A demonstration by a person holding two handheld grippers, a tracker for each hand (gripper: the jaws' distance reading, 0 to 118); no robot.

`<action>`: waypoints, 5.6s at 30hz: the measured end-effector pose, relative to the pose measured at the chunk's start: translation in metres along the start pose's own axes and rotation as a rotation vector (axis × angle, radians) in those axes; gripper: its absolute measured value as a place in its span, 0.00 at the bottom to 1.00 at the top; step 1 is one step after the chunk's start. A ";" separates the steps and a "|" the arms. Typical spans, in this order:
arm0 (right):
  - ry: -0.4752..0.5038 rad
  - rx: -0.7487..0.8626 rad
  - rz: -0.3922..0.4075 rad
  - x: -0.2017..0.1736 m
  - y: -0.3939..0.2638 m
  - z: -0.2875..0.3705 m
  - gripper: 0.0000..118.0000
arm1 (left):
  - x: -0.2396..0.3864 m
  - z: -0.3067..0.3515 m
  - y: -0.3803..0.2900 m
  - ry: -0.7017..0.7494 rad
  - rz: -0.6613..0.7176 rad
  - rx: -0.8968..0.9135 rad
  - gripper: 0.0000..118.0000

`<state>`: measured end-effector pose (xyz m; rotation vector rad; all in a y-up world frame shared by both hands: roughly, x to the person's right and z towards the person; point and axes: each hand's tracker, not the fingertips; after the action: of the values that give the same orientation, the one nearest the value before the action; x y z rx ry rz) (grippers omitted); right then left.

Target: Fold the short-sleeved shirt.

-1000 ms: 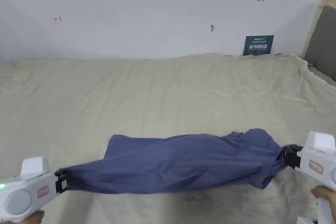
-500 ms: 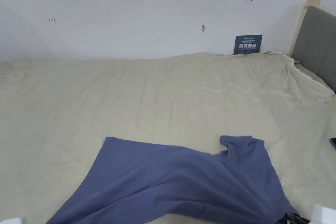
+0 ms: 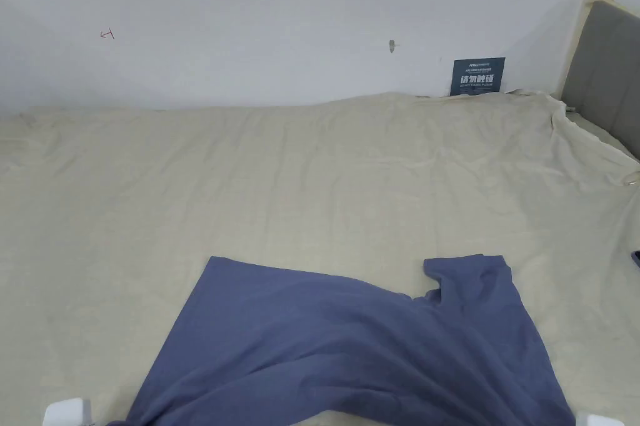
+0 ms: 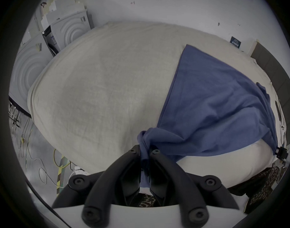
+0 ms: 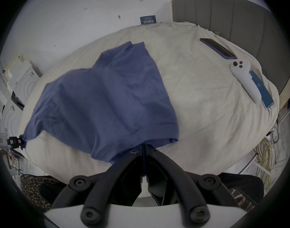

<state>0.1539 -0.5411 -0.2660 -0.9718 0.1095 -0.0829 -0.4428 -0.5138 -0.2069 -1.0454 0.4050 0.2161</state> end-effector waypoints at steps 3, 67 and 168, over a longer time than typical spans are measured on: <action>-0.001 -0.003 -0.018 -0.006 0.005 0.012 0.10 | 0.003 -0.003 0.001 0.019 0.020 -0.013 0.32; -0.181 0.551 0.121 -0.041 0.167 0.066 0.00 | 0.155 -0.146 0.268 -0.135 -0.195 0.035 0.32; 0.112 0.248 0.029 -0.020 0.115 0.026 0.01 | 0.029 0.007 0.092 -0.230 0.034 0.229 0.00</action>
<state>0.1403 -0.4530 -0.3455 -0.7171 0.2117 -0.1216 -0.4484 -0.4637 -0.2891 -0.7784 0.2328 0.3101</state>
